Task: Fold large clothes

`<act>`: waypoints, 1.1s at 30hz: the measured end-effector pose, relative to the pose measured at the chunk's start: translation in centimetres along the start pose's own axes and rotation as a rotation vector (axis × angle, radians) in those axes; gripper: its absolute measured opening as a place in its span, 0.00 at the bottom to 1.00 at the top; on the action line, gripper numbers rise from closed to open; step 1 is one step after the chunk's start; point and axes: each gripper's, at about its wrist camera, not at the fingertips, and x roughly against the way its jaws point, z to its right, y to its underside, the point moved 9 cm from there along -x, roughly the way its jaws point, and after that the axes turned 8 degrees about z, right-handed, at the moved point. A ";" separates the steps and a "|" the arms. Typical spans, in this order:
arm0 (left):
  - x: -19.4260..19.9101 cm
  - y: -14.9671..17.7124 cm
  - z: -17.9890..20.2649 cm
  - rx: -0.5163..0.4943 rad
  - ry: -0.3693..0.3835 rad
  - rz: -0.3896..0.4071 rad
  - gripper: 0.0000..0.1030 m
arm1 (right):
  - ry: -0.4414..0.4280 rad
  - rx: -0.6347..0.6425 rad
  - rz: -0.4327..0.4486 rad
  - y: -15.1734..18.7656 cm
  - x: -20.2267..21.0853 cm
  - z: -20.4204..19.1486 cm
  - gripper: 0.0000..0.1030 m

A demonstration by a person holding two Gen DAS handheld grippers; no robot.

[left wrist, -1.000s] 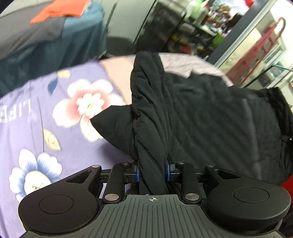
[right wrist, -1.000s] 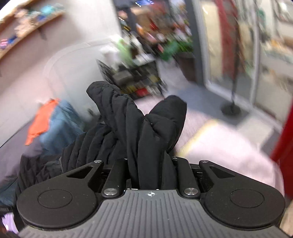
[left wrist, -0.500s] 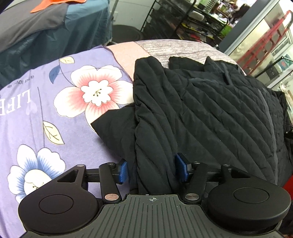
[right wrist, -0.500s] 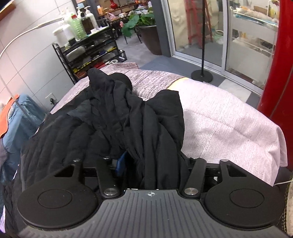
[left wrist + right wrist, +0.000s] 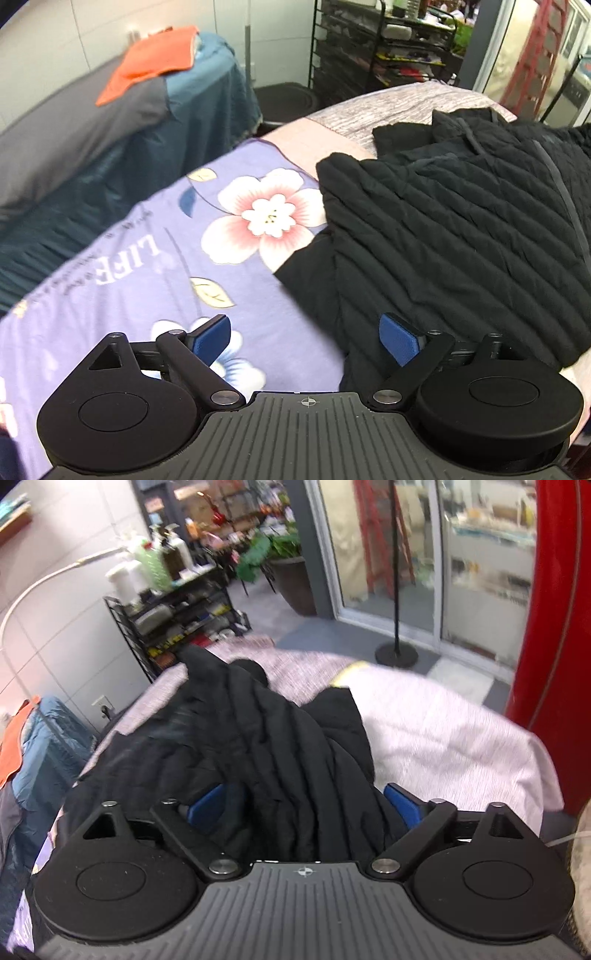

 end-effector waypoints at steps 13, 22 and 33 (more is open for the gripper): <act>5.1 1.4 4.6 -0.114 -0.028 -0.042 1.00 | -0.081 0.379 0.017 1.4 8.9 -8.1 0.99; 6.9 2.9 8.5 -0.201 -0.032 -0.109 1.00 | -0.114 0.564 -0.129 7.3 11.4 -12.1 0.99; 7.7 4.2 10.9 -0.222 0.015 -0.156 1.00 | -0.096 0.604 -0.182 9.8 13.6 -12.0 0.99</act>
